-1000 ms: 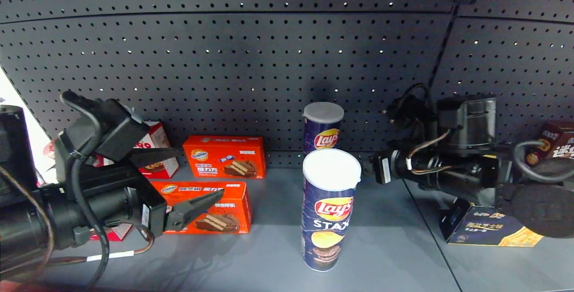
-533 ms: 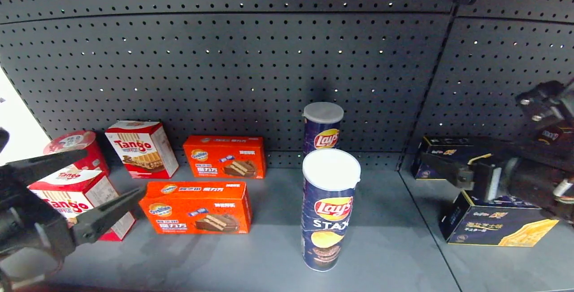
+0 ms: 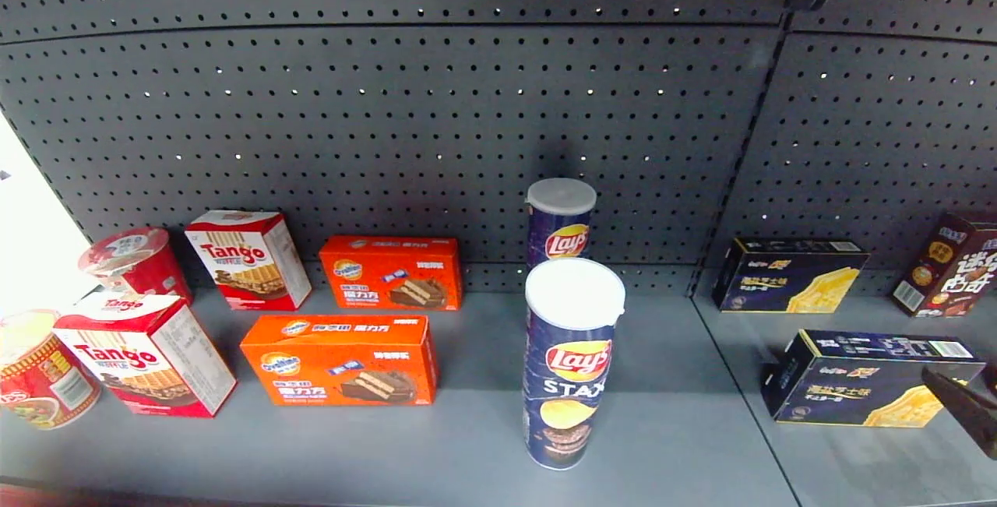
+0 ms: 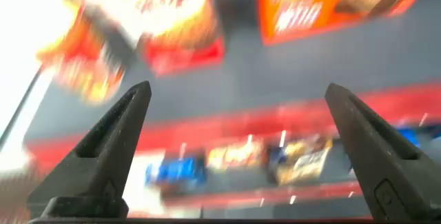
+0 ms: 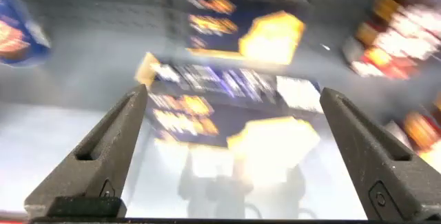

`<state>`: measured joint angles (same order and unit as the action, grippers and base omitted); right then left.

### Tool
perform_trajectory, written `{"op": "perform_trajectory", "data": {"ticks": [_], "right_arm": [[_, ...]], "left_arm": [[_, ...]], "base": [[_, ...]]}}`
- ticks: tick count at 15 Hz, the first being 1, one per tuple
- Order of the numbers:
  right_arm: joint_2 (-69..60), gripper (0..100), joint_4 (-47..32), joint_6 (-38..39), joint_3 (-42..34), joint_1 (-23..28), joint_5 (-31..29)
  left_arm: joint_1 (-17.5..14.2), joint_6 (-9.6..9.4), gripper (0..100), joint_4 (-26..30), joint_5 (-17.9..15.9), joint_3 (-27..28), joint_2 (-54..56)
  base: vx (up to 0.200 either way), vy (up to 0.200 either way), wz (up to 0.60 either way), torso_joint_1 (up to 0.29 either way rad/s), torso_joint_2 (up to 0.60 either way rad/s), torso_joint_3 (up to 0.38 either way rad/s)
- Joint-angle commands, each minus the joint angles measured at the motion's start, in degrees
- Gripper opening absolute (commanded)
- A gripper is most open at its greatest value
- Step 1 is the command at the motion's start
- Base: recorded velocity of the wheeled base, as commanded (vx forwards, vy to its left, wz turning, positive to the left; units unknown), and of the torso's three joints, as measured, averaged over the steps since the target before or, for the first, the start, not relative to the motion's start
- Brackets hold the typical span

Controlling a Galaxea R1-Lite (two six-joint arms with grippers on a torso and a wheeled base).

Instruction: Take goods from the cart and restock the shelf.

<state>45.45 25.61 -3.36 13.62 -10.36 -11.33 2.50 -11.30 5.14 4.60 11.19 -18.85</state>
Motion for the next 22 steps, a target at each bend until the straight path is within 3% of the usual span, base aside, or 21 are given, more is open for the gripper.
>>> {"op": "perform_trajectory", "data": {"ticks": [1, 2, 3, 6, 7, 10, 13, 15, 18, 20, 22], "right_arm": [[-6.77, 100, -0.04, -0.06, -4.48, 0.78, -2.03], [-9.41, 100, -0.04, -0.06, -7.46, 1.92, -2.91], [-12.05, 100, -0.04, -0.33, -9.05, 2.80, -4.67], [-19.96, 100, -1.27, -0.24, -13.27, 5.62, -6.87], [-24.18, 100, -4.96, 0.02, -12.91, 8.34, -6.87], [-33.67, 100, -10.58, -0.06, -12.65, 14.58, -6.78], [-40.96, 100, -17.53, 0.29, -12.83, 14.23, -6.34], [-40.79, 100, -18.32, -0.06, -13.44, 14.14, 2.54], [-40.79, 100, -21.39, -0.15, -13.44, 14.14, 11.15], [-40.79, 100, -21.39, 0.29, -13.44, 14.14, 12.38], [-40.79, 100, -21.39, 0.46, -13.44, 14.14, 11.59]], "left_arm": [[-0.65, 0.14, 100, 5.58, 2.79, -3.54, 13.57], [-3.29, 1.02, 100, 7.86, 3.49, -3.46, 16.39], [-3.82, 2.86, 100, 7.78, 3.58, -3.63, 16.21], [-3.38, 3.83, 100, 7.42, 4.37, -4.07, 16.56], [-2.94, 4.80, 100, 6.72, 4.37, -4.25, 17.18], [-2.50, 4.36, 100, 6.63, 2.35, -4.25, 18.41], [-2.50, 4.36, 100, 6.63, 2.26, -4.25, 18.41], [-2.50, 4.45, 100, 5.93, 1.91, -4.60, 18.41], [-2.50, 4.71, 100, -3.74, -5.74, -8.99, 18.41], [-2.50, 5.06, 100, -5.94, -9.61, -9.96, 18.32], [-2.50, 5.50, 100, -6.29, -11.28, -10.05, 18.41]], "base": [[0.000, 0.000, 0.00, 0.000, 0.00, 0.000], [0.000, 0.000, 0.00, 0.000, 0.00, 0.000], [0.000, 0.000, 0.00, 0.000, 0.00, 0.000], [0.000, 0.000, 0.00, 0.000, 0.00, 0.000], [0.000, 0.000, 0.00, 0.000, 0.00, 0.000], [0.000, 0.000, 0.00, 0.000, 0.00, 0.000], [0.000, 0.000, 0.00, 0.000, 0.00, 0.000], [0.000, 0.000, 0.00, 0.000, 0.00, 0.000], [0.000, 0.000, 0.00, 0.000, 0.00, 0.000], [0.000, 0.000, 0.00, 0.000, 0.00, 0.000], [0.000, 0.000, 0.00, 0.000, 0.00, 0.000]]}}
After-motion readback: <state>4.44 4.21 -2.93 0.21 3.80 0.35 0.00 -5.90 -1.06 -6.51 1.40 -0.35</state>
